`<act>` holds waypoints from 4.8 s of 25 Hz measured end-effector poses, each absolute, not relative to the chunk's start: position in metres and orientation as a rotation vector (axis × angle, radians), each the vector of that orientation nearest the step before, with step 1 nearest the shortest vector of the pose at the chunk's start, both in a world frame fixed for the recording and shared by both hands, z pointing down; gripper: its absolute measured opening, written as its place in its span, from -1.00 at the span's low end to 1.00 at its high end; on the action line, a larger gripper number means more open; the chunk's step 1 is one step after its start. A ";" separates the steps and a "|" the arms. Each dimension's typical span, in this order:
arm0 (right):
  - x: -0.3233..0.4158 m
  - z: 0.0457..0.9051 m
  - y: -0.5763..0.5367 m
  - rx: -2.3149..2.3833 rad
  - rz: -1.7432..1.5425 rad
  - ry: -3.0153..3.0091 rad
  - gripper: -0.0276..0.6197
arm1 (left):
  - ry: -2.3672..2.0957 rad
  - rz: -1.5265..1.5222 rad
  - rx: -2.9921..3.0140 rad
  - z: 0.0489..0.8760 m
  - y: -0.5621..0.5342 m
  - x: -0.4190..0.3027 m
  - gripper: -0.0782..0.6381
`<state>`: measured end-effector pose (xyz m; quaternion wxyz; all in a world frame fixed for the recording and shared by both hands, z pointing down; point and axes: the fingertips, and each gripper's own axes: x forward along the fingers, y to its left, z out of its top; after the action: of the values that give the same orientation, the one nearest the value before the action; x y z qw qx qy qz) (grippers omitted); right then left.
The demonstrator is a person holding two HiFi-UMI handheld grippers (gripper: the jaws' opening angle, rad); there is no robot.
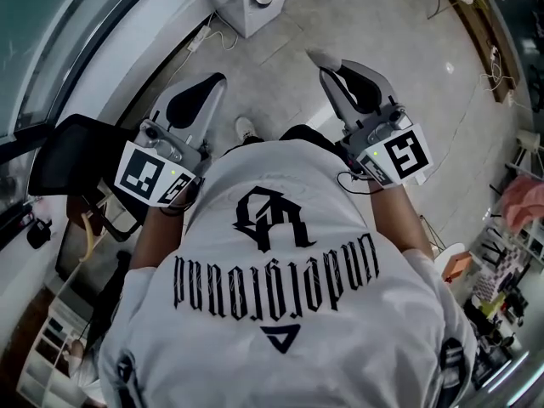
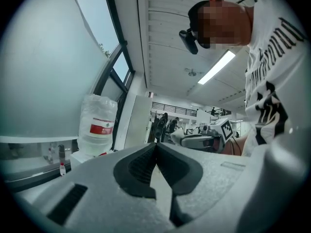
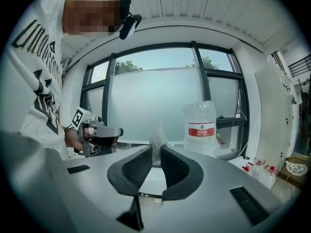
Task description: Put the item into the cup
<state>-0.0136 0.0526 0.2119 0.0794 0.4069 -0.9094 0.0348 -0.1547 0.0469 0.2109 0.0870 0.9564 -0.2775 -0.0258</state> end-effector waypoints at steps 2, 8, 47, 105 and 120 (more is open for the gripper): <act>-0.015 0.215 0.051 1.228 0.115 -2.710 -0.74 | -0.821 -0.075 2.841 0.214 0.043 -0.159 -0.74; -0.004 0.226 0.041 1.225 0.145 -2.702 -0.74 | -0.834 -0.049 2.818 0.224 0.027 -0.150 -0.74; 0.137 0.243 -0.109 0.950 0.190 -2.809 -0.74 | -1.117 0.030 2.722 0.232 -0.086 -0.016 -0.74; 0.043 0.566 -0.270 0.679 0.432 -2.478 -0.74 | -0.959 0.243 2.519 0.528 -0.260 -0.058 -0.74; 0.051 0.683 -0.304 0.699 0.506 -2.333 -0.73 | -0.939 0.479 2.579 0.620 -0.285 -0.043 -0.74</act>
<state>0.0510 -0.3041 0.6833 0.3210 0.2661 -0.8883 0.1927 -0.0427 -0.2855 0.6198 0.1767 0.9110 -0.3319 0.1693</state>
